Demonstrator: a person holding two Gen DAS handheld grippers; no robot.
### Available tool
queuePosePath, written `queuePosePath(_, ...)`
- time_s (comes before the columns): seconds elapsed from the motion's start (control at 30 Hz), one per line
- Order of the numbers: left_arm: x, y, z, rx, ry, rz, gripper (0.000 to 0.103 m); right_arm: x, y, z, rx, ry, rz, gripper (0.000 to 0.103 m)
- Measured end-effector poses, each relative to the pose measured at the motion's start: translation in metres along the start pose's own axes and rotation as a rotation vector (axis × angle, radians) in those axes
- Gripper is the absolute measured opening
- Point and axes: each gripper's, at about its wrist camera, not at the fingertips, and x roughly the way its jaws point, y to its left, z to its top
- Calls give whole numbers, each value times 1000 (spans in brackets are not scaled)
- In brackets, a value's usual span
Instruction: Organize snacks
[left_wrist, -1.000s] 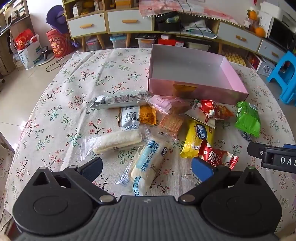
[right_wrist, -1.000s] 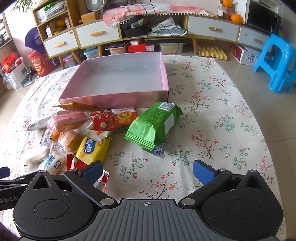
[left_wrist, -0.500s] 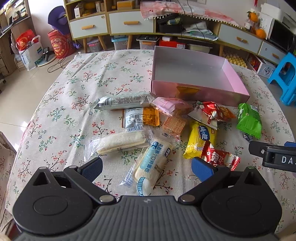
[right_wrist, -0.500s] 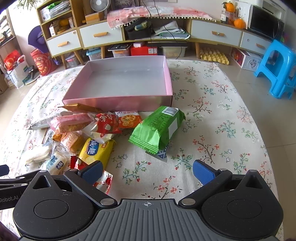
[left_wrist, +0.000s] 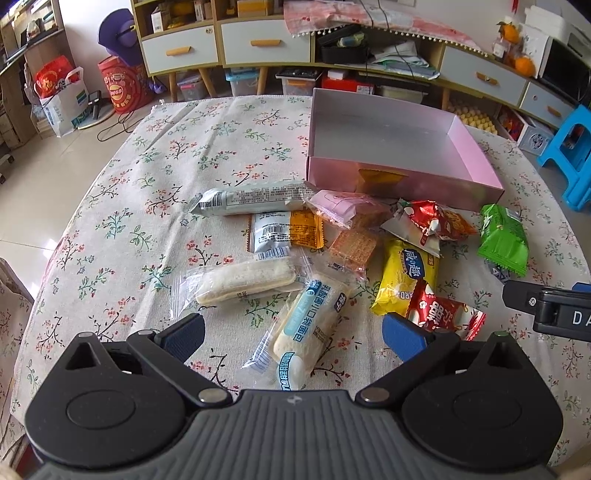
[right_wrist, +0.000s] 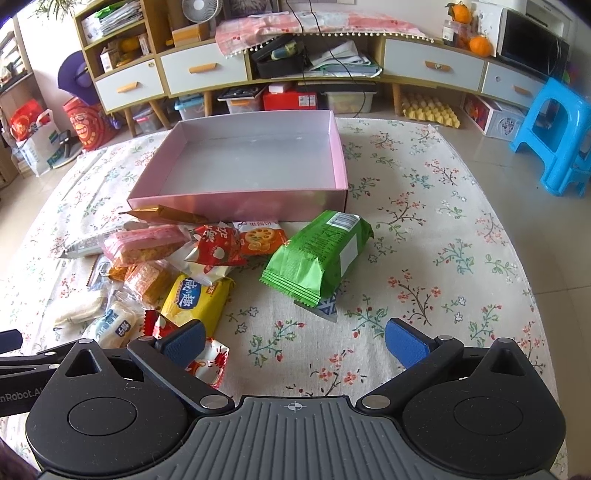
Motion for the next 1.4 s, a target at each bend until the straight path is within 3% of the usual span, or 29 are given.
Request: queuePosePath(1.4,4,2,2,1,1,13,103,2,-10,0,19,10,8,103)
